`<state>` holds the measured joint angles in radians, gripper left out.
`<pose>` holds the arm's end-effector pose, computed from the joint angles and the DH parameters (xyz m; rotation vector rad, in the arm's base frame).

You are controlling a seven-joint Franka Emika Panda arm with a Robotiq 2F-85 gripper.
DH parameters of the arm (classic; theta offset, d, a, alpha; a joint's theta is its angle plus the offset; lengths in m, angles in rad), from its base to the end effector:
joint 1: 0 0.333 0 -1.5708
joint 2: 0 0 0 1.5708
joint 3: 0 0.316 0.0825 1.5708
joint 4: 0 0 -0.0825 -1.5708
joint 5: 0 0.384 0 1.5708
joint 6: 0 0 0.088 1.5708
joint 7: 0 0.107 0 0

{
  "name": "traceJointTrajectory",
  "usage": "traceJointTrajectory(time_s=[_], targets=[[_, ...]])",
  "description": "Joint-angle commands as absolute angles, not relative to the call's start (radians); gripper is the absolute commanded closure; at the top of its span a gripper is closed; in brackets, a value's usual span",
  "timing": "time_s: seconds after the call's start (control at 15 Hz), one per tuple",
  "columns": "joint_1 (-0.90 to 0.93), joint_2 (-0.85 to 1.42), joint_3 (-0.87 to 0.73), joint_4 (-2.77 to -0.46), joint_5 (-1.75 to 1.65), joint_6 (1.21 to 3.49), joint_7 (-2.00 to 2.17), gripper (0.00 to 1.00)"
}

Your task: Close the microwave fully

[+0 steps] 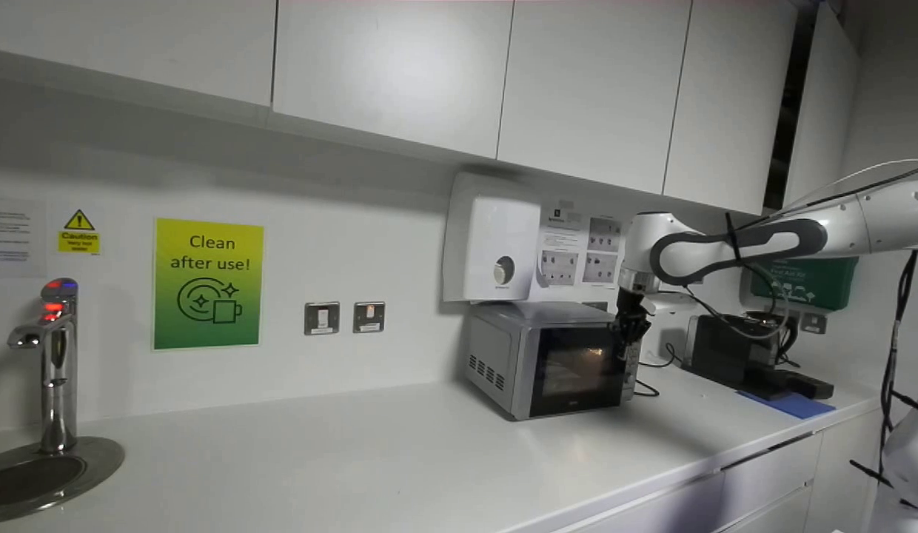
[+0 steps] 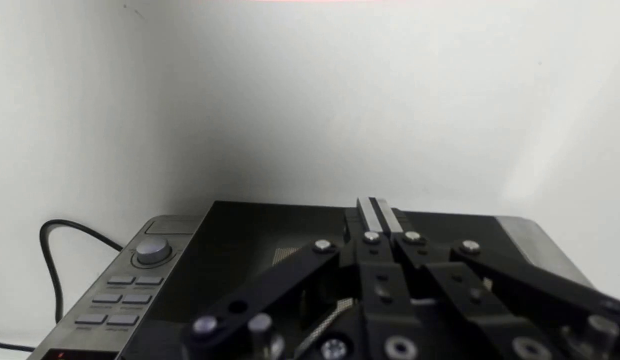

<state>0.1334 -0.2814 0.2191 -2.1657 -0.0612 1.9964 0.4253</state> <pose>0.4520 0.1700 0.5200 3.0634 -0.0852 0.2171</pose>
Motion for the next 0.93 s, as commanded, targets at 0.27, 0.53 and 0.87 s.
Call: traceJointTrajectory(time_s=[0.27, 0.53, 0.87], targets=[[0.160, -0.403, 0.287, -2.181, -0.059, 1.823, 0.471, 1.00], [0.154, -0.488, 0.310, -2.208, -0.066, 1.738, 0.532, 1.00], [0.141, -0.605, 0.309, -2.265, -0.060, 1.669, 0.590, 1.00]])
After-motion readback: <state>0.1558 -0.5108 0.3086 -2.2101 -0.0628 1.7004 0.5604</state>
